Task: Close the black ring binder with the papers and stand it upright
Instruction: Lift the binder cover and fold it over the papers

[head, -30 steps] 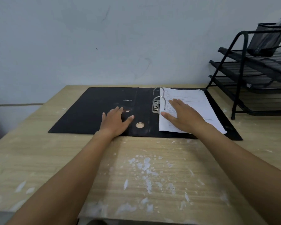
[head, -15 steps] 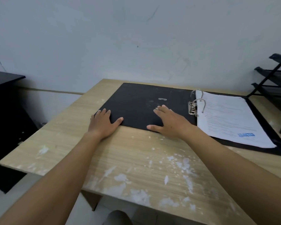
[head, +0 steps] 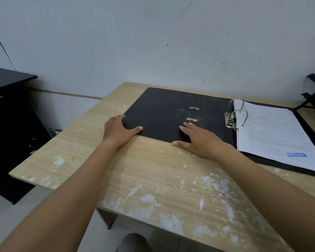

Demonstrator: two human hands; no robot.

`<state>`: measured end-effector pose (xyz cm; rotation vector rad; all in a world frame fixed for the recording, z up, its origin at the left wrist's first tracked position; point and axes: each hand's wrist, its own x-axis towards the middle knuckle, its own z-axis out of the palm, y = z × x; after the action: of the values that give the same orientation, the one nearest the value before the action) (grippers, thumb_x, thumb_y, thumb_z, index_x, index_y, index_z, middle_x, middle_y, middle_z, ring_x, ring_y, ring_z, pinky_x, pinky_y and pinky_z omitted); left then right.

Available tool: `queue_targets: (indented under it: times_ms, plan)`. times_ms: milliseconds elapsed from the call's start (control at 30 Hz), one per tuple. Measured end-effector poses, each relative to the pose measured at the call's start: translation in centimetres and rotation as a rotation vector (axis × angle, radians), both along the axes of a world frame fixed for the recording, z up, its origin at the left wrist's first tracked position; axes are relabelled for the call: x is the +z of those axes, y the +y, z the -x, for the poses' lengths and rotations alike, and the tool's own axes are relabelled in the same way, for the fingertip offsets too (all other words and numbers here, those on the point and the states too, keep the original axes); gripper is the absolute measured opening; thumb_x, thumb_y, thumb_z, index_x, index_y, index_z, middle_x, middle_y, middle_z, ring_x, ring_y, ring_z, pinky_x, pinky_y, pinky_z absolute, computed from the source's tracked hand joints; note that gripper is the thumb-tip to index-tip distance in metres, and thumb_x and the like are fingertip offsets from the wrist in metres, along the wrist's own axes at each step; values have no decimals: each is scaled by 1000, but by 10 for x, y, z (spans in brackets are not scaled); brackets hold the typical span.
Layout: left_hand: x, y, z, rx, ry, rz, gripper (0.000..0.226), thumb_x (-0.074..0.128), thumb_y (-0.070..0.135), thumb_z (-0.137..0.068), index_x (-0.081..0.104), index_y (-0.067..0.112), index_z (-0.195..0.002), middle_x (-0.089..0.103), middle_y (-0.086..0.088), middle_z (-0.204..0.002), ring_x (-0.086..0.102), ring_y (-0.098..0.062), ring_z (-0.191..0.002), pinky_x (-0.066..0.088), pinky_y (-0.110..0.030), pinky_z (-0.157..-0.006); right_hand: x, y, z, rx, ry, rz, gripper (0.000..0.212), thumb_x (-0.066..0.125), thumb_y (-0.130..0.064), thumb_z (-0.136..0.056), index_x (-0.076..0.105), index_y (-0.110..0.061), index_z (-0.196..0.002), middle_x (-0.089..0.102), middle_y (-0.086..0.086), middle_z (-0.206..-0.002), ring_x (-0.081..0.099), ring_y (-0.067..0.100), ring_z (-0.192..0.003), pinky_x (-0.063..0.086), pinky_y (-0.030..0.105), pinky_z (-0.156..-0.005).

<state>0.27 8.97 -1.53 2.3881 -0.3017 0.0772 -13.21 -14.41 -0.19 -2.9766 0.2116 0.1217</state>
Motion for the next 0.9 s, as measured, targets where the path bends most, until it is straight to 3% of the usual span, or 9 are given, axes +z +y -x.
queue_targets:
  times_ms: [167,267,333,433,500,567,667,767,900]
  plan:
    - [6,-3,-7,54,88,206,89,85,46,-59,47,14,-133,49,-7,-133,48,-21,-122,42,-34,-102,0,0,0,-2,-5,13,90,35,-77,-83,20,-24,-154,10,-5,-163,16,18,-149,30,46,-113]
    - [12,-5,-10,97,89,324,85,84,35,-66,44,11,-136,48,-7,-136,52,-17,-116,39,-24,-90,-1,0,1,5,-11,30,91,33,-78,-83,18,-23,-154,10,-3,-163,18,20,-148,32,47,-113]
    - [16,-5,-12,146,81,380,77,81,28,-72,44,11,-137,51,-7,-136,51,-20,-121,37,-23,-90,-2,3,0,4,-19,34,92,33,-78,-83,17,-23,-154,11,-1,-163,17,23,-149,32,48,-113]
    - [24,-5,-13,219,75,531,67,77,19,-77,45,11,-136,58,-5,-127,54,-15,-111,40,-24,-94,-2,11,-4,5,-51,55,87,35,-73,-87,15,-21,-154,12,3,-163,12,26,-149,27,48,-113]
    - [30,-6,-12,272,116,721,71,75,12,-78,39,12,-140,59,-3,-120,58,-16,-107,46,-29,-98,-1,19,-8,20,-74,79,81,38,-63,-92,12,-18,-154,11,6,-163,10,27,-150,22,47,-116]
    - [35,-10,-10,318,211,963,75,72,6,-79,33,12,-143,57,-5,-122,61,-19,-101,54,-29,-89,1,26,-12,24,-86,96,73,40,-49,-97,10,-16,-155,10,9,-162,10,29,-149,19,47,-116]
    - [41,-20,-5,315,332,1179,48,67,3,-84,50,2,-128,62,-9,-115,65,-22,-100,56,-22,-68,1,34,-13,20,-62,124,67,40,-30,-101,4,-9,-154,5,15,-162,7,32,-149,17,46,-118]
    - [45,-32,3,278,380,1299,12,59,1,-89,60,6,-100,66,-6,-100,66,-24,-101,57,-33,-82,-1,38,-12,8,-72,170,70,42,-7,-99,-3,-3,-153,0,20,-162,4,34,-149,15,45,-119]
    - [56,-43,5,188,382,1402,20,52,-3,-91,59,9,-106,65,-8,-109,64,-23,-97,55,-35,-85,0,42,-11,-25,-124,141,74,38,8,-93,-6,-1,-152,-2,21,-161,2,37,-149,13,45,-119]
